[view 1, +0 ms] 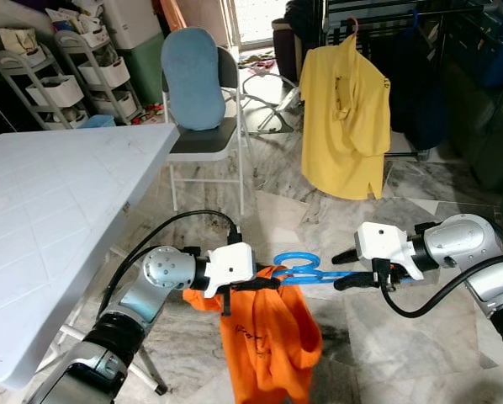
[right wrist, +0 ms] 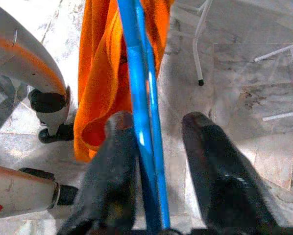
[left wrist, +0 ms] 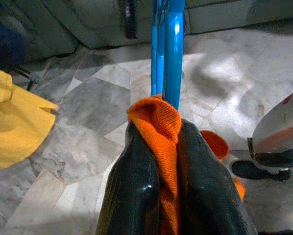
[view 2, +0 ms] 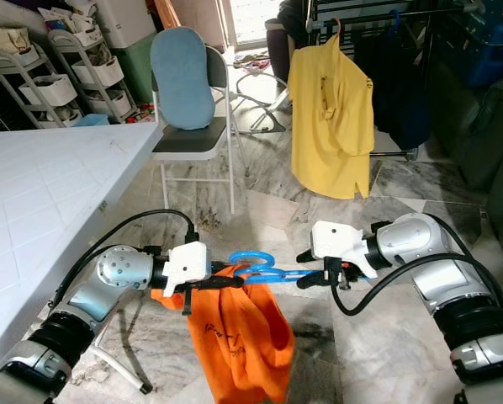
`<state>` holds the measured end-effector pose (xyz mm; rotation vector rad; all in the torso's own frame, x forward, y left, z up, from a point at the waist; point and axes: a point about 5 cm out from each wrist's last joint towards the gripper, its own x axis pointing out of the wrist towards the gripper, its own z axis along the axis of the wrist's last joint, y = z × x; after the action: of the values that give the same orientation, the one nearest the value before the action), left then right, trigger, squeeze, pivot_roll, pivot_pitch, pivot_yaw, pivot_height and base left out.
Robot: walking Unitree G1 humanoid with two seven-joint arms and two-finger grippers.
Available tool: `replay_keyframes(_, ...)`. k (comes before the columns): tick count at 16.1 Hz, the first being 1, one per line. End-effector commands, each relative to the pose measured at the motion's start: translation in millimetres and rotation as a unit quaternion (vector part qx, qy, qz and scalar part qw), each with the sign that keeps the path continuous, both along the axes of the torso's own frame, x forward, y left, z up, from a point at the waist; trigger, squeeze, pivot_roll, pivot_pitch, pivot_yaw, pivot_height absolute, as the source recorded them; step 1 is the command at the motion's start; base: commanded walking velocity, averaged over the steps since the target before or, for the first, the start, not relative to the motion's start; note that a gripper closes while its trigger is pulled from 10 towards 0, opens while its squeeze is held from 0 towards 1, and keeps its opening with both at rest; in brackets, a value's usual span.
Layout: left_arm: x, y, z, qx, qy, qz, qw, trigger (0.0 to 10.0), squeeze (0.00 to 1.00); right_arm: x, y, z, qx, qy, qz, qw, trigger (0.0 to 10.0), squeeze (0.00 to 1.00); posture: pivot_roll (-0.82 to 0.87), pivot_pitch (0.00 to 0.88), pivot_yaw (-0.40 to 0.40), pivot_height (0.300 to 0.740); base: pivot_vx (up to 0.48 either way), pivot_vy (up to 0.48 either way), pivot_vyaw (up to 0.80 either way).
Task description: Hang hanger
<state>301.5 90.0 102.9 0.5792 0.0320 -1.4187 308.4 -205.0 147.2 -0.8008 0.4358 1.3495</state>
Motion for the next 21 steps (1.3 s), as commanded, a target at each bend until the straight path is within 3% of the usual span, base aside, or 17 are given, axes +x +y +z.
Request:
replay_keyframes(1, 4.9, 3.3, 7, 0.007, -0.018, -0.001, 1.0, 0.0, 0.0, 2.3, 5.3, 4, 0.001, -0.006, 0.015, 1.0, 0.0, 0.0, -0.17, 0.0, 0.193, 0.74, 0.0, 0.0, 0.0)
replay_keyframes(14, 7.6, -0.5, 7, 0.0, -0.024, 0.004, 1.0, 0.0, 0.0, 4.6, 8.6, 1, 0.024, -0.015, -0.001, 1.0, 0.0, 0.0, -0.17, 0.0, 0.19, 0.74, 0.0, 0.0, 0.0)
replay_keyframes(15, 8.1, 0.7, 6, 0.001, -0.026, 0.009, 1.0, 2.2, 0.0, 4.6, 8.4, 1, 0.027, -0.016, -0.004, 0.999, 0.0, 0.0, -0.17, 0.0, 0.19, 0.74, 0.0, 0.0, 0.0)
replay_keyframes(16, 8.9, 1.9, 6, 0.001, -0.032, 0.015, 0.999, 6.5, 0.0, 4.6, 8.4, 1, 0.03, -0.02, -0.007, 0.999, 0.0, 0.0, -0.17, 0.0, 0.19, 0.74, 0.0, 0.0, 0.0)
replay_keyframes(17, 12.5, 3.8, 7, -0.002, -0.041, 0.034, 0.999, 10.0, 1.0, 5.0, 8.9, 0, 0.035, -0.025, -0.013, 0.999, 0.0, 0.0, -0.17, 0.0, 0.19, 0.74, 0.0, 0.0, 0.0)
replay_keyframes(21, 21.0, 3.9, 15, -0.018, -0.084, 0.065, 0.994, 10.0, 1.0, 7.0, 9.9, 1, 0.049, -0.037, -0.027, 0.998, 0.0, 0.0, -0.17, 0.0, 0.188, 0.74, 0.0, 0.0, 0.0)
